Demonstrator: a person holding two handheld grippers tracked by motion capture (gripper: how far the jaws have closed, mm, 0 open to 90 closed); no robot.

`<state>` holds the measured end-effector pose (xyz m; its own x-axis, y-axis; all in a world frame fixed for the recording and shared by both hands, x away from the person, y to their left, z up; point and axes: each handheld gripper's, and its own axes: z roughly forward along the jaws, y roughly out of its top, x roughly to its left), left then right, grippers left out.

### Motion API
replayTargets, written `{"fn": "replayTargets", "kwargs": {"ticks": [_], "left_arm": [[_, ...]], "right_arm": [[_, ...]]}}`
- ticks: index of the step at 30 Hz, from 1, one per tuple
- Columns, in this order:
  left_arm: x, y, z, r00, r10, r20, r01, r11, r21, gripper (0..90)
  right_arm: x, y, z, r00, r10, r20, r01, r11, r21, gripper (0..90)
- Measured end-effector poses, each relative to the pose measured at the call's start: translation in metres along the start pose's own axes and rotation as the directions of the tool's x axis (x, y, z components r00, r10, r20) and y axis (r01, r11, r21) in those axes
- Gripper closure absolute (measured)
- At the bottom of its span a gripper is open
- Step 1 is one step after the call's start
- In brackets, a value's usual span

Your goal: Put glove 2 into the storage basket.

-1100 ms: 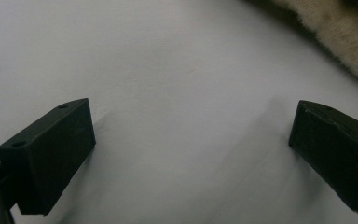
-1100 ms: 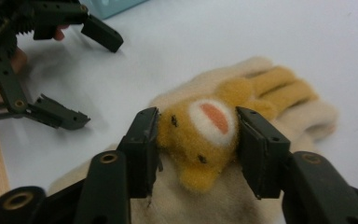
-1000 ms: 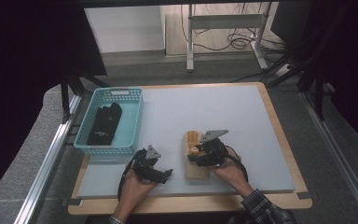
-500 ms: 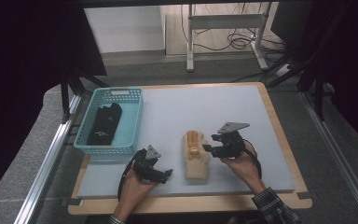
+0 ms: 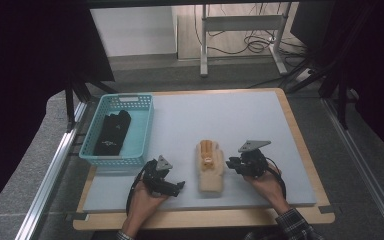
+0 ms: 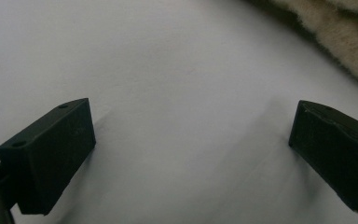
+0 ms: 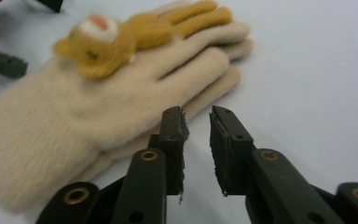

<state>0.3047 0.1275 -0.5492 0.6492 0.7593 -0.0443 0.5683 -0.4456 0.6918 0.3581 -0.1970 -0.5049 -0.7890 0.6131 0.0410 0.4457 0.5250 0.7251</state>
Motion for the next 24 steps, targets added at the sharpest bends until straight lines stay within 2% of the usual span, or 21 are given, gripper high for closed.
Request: {"fn": "replayTargets", "kwargs": {"ticks": [9, 18, 24], "left_arm": [[0.001, -0.005, -0.006, 0.9999, -0.009, -0.011, 0.009, 1.0000, 0.001, 3.0], [0.011, -0.013, -0.015, 0.9985, -0.040, -0.036, 0.041, 0.9991, 0.015, 2.2], [0.018, -0.020, -0.019, 0.9984, -0.042, -0.038, 0.042, 0.9991, -0.004, 1.6]], "right_arm": [[0.015, -0.019, 0.000, 0.9971, -0.011, -0.075, 0.012, 1.000, 0.013, 88.1], [0.030, -0.022, 0.010, 0.9926, -0.045, -0.113, 0.049, 0.998, 0.028, 88.4], [0.037, -0.018, 0.017, 0.9913, -0.062, -0.116, 0.066, 0.998, 0.025, 88.1]]}}
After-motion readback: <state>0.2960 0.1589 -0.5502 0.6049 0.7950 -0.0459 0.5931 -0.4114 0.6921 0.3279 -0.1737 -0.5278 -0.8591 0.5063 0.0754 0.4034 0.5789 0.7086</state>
